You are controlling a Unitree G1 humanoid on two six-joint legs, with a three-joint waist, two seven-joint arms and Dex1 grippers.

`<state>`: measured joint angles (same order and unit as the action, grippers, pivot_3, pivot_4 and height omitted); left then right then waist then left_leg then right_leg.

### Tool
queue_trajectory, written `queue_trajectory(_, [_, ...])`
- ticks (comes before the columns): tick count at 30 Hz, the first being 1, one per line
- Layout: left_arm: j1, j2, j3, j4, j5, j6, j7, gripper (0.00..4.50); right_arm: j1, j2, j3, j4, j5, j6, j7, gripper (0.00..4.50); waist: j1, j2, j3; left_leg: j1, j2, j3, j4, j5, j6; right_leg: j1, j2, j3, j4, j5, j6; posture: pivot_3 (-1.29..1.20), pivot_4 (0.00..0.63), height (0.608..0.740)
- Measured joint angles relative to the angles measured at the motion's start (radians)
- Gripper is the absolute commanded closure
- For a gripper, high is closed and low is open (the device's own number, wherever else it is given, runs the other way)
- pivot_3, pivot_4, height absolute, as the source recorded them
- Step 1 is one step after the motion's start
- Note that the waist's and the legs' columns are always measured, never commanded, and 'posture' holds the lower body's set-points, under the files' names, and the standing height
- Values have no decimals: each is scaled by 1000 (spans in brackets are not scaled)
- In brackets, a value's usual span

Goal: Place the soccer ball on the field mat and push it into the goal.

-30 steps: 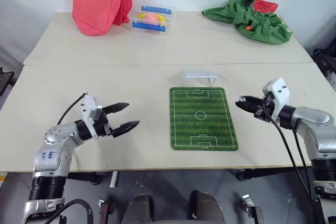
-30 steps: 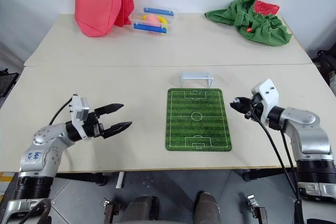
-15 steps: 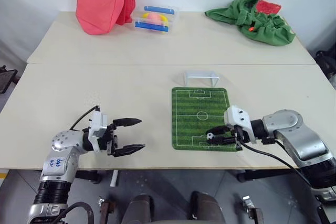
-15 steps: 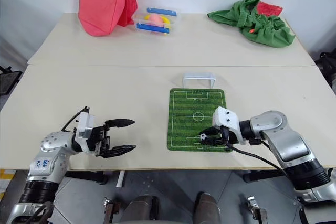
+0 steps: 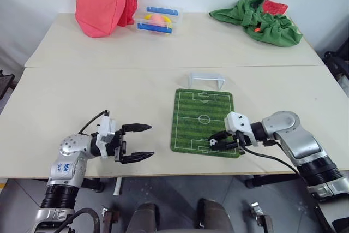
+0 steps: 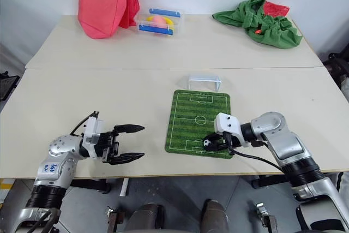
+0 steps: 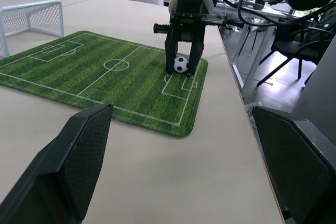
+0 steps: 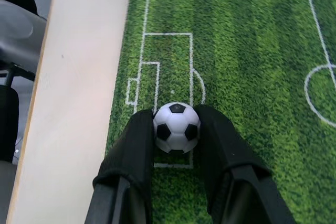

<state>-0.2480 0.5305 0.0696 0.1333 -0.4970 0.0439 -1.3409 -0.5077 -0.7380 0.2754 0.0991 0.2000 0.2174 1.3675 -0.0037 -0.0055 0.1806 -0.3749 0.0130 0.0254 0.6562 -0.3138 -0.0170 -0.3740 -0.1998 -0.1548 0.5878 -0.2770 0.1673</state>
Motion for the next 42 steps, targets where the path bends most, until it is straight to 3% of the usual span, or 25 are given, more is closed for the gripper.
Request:
queue_trajectory(12, [1,-5,1,0,0,-1,40,0,-21,15,4,-36,-13,43,18,3663,6,0,0,-1,0,0,1,0,0,0,0,0,0,0,0,0,150,740])
queue_trajectory(28, [-6,-15,0,-1,0,-2,73,0,-57,-16,0,102,-34,-62,34,3663,3,0,0,0,0,0,3,0,0,1,0,0,1,0,0,0,150,740])
queue_trajectory(42, [-18,-21,0,3,0,-2,72,0,-42,43,9,-107,15,114,3,3663,3,0,0,-1,0,0,3,-1,0,0,0,0,1,0,0,0,150,740])
